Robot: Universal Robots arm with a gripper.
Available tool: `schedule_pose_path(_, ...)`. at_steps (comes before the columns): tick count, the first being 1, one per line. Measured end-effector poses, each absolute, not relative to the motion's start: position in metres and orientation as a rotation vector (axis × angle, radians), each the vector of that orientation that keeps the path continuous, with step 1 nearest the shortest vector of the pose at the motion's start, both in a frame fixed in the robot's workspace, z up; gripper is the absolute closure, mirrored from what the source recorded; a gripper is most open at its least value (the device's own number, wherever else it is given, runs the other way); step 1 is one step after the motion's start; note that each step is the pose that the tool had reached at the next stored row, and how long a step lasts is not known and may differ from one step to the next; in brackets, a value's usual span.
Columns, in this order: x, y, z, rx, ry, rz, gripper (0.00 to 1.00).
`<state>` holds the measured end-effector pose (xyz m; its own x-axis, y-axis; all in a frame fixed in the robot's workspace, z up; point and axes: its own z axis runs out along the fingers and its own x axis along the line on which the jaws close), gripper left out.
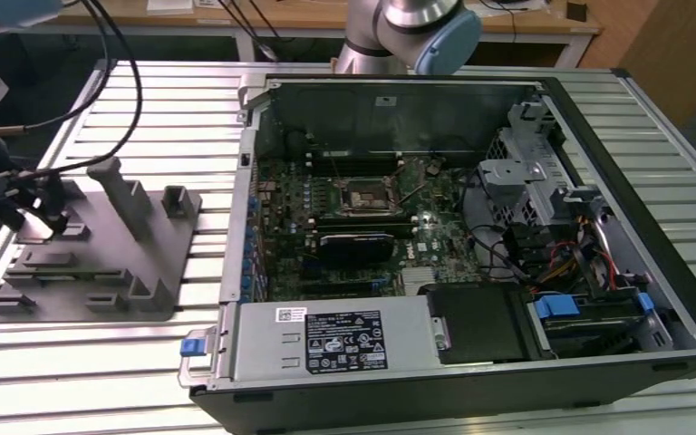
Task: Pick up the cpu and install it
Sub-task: 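Pick up the cpu and move it towards the insertion slot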
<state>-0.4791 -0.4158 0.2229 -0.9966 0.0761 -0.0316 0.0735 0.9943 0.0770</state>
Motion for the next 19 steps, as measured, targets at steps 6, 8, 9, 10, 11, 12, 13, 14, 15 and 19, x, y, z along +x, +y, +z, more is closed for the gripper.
schedule_pose_path(6,-0.479,-0.416,0.253,0.116,3.103,0.118,0.46)
schedule_pose_path(8,-0.479,-0.416,0.261,0.117,3.103,0.118,0.46)
schedule_pose_path(9,-0.479,-0.416,0.265,0.117,3.103,0.118,0.46)
schedule_pose_path(10,-0.479,-0.416,0.27,0.116,3.103,0.118,0.46)
schedule_pose_path(11,-0.479,-0.416,0.275,0.117,3.103,0.118,0.46)
schedule_pose_path(12,-0.479,-0.416,0.279,0.117,3.103,0.118,0.46)
schedule_pose_path(13,-0.479,-0.416,0.284,0.117,3.103,0.118,0.46)
schedule_pose_path(14,-0.479,-0.416,0.288,0.117,3.103,0.118,0.46)
schedule_pose_path(15,-0.479,-0.416,0.293,0.117,3.103,0.118,0.46)
schedule_pose_path(19,-0.479,-0.416,0.309,0.116,3.102,0.118,0.46)
